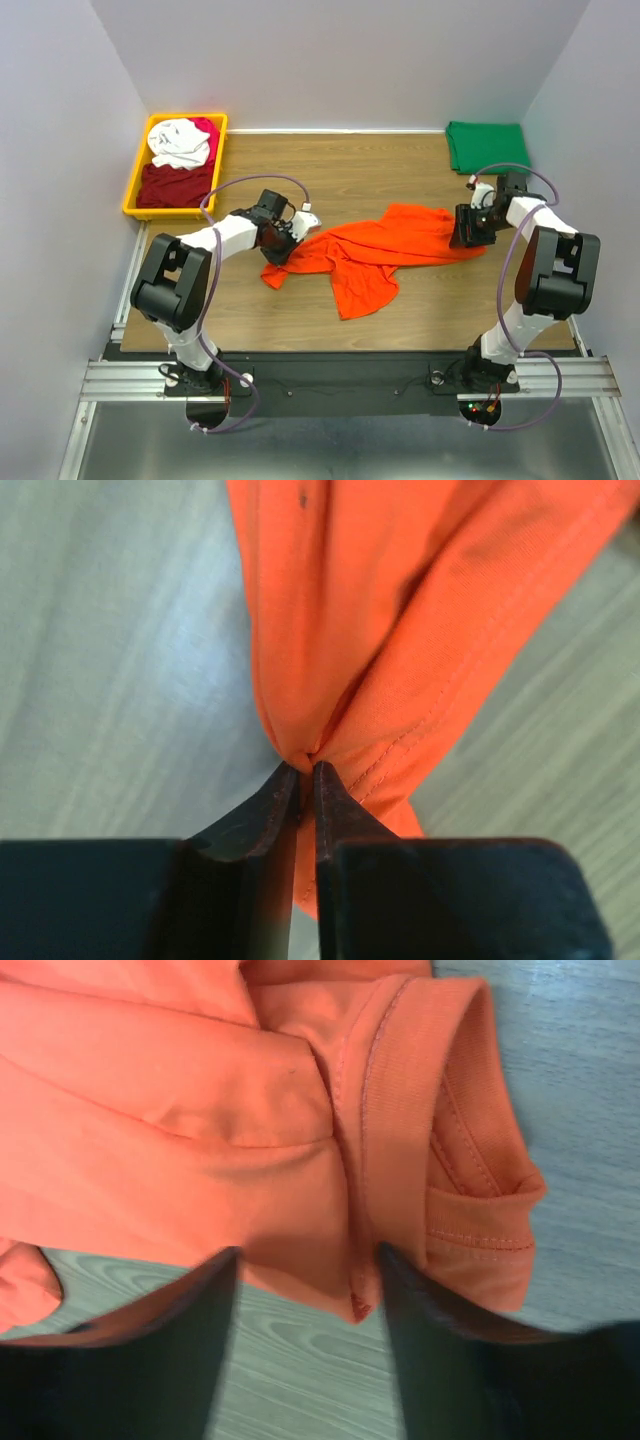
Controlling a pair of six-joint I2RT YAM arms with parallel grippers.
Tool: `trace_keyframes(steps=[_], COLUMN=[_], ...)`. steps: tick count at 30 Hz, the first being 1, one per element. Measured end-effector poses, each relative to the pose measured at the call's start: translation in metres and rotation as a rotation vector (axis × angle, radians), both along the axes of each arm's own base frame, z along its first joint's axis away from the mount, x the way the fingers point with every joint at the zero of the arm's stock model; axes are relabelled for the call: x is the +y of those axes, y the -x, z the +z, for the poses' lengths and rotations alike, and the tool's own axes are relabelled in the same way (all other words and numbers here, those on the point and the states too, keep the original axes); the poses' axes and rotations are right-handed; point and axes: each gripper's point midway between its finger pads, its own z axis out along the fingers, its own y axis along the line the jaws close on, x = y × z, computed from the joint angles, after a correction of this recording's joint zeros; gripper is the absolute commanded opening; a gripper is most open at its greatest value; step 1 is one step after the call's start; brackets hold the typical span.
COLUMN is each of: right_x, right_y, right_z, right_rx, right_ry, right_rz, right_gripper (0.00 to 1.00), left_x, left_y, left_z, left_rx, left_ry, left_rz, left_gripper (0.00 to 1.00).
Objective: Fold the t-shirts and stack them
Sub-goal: Move the tshirt to the center of the board, then flatten the tshirt out
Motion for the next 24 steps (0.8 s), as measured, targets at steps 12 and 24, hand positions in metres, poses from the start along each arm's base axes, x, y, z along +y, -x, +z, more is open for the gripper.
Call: trace_keyframes(steps=[12, 24], right_x=[0.02, 0.027], right_y=[0.014, 0.014], right_z=[0.027, 0.058], right_rx=[-0.062, -0.147], right_ry=[-0.07, -0.095], right_rz=[0.014, 0.021], right_gripper=[0.01, 0.3], left_x=[0.058, -0.029], left_y=[-0.114, -0.005], left_z=[0.025, 0.119], left_rx=[-0.108, -0.23], left_ry=[-0.043, 0.223], left_rz=[0.197, -0.152], left_gripper=[0.61, 0.64])
